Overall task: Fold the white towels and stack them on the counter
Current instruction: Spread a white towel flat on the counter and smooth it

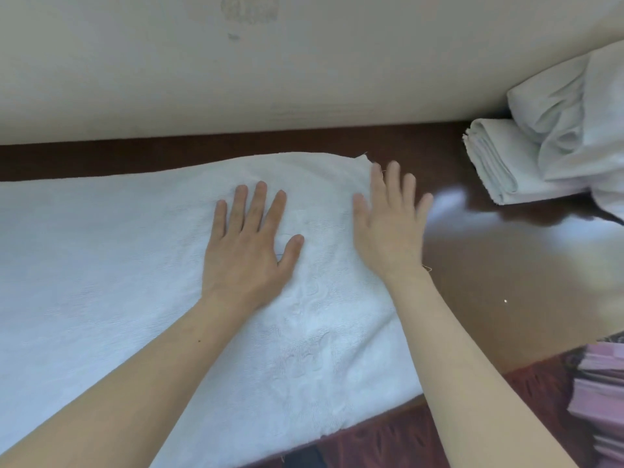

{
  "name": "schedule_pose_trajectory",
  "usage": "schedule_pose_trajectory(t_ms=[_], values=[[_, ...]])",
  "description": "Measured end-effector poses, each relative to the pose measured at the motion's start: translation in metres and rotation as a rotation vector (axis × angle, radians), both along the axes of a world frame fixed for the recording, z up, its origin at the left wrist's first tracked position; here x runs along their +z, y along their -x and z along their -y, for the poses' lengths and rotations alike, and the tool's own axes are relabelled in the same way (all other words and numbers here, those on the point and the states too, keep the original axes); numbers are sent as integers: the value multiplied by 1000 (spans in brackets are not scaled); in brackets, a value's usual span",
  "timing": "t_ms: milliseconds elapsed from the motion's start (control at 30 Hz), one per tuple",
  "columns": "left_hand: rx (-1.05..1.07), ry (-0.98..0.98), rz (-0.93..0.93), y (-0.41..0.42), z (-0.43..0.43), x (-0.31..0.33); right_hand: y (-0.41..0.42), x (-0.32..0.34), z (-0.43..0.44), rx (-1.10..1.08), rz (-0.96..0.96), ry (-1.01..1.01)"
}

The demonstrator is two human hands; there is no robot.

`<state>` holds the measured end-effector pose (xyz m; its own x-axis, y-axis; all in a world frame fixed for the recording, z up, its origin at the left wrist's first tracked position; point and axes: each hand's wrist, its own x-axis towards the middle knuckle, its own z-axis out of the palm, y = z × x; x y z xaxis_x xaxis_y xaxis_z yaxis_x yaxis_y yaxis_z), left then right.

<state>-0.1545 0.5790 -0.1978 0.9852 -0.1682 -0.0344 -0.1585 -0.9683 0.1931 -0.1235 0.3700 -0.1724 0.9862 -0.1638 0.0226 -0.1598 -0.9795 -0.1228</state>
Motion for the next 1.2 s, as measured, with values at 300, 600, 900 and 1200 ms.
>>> schedule_pose_trajectory(t_ms=[300,600,900,1200], values=[[15,14,9,-2,1,-1,-3,-26,-15,74,-95,-93],[-48,35,-17,4,1,2,71,-4,-21,-80,-58,-115],[-206,73,-12,49,18,1,126,-16,-48,-103,-83,-47],[-197,34,-5,37,16,-3,164,-22,-13,-227,-40,-88]])
